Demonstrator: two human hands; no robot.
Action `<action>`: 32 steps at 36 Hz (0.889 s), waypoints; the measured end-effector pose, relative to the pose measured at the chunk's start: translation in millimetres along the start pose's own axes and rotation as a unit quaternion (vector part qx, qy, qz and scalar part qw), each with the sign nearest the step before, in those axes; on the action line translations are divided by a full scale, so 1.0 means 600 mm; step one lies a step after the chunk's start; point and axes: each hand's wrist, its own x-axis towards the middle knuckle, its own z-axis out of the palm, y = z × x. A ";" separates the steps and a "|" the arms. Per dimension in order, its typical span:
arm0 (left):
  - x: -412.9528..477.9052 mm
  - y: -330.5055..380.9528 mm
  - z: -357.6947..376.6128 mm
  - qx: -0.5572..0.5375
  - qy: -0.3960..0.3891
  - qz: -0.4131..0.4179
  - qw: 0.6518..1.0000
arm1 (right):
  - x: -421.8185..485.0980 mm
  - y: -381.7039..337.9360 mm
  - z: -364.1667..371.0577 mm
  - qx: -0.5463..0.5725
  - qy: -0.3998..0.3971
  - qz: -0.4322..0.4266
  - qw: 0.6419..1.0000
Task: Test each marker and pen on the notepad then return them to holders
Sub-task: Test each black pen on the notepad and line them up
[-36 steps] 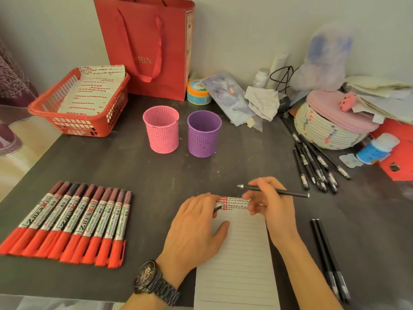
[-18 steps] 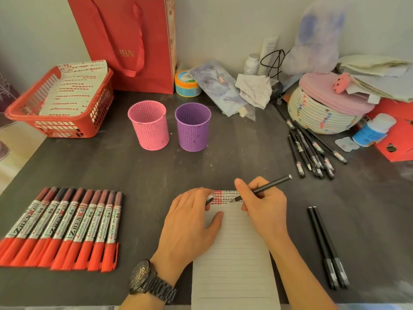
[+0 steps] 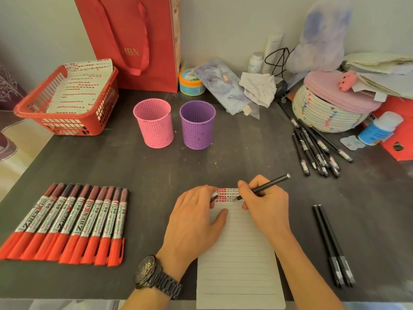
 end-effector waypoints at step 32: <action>0.004 0.001 -0.005 -0.015 -0.033 -0.006 0.999 | 0.002 0.003 -0.001 0.004 0.012 -0.009 1.000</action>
